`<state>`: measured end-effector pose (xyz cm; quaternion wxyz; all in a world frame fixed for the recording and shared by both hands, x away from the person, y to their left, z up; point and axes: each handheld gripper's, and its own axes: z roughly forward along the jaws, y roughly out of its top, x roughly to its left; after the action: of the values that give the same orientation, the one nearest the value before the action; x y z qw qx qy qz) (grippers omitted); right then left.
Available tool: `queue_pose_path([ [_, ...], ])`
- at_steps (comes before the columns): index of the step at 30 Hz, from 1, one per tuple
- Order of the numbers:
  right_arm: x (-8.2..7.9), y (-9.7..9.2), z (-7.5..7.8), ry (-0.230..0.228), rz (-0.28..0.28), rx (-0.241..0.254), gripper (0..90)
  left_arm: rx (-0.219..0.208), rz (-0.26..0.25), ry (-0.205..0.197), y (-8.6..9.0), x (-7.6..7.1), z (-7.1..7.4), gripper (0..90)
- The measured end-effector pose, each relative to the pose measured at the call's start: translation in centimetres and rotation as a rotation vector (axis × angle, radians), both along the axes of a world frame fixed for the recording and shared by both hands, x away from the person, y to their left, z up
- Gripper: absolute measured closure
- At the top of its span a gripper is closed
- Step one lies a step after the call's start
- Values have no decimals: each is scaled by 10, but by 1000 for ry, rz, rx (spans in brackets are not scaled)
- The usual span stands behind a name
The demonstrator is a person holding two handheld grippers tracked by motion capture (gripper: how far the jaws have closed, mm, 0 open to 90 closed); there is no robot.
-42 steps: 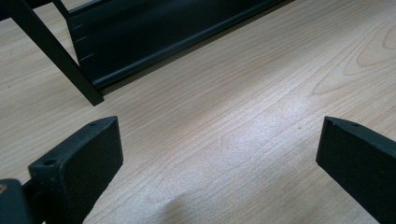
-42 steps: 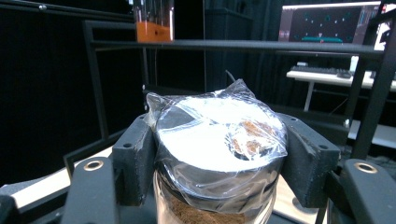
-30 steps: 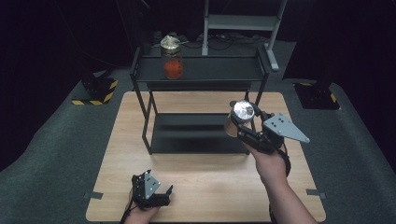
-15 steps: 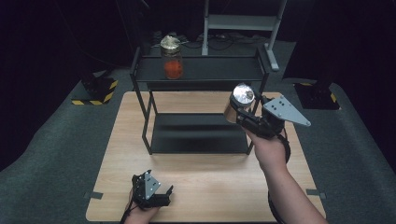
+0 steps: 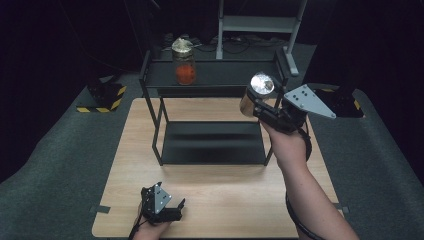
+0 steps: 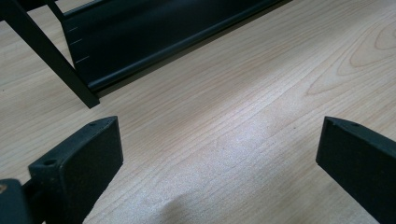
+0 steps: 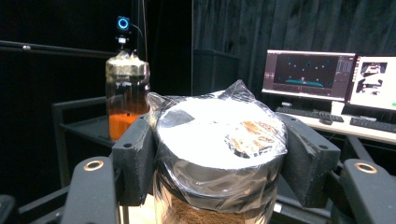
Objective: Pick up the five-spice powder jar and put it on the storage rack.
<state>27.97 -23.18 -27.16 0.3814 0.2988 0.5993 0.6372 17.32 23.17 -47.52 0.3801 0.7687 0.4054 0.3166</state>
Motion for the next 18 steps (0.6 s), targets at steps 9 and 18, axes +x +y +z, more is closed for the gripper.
queue_pose_path([
  [9, 8, 5, 13, -14, -13, 6, 343, -4, -1, -1, 0, 0, 0, 7],
  [18, 16, 8, 25, -22, -24, 16, 343, -2, -2, -4, 1, -1, 0, 7],
])
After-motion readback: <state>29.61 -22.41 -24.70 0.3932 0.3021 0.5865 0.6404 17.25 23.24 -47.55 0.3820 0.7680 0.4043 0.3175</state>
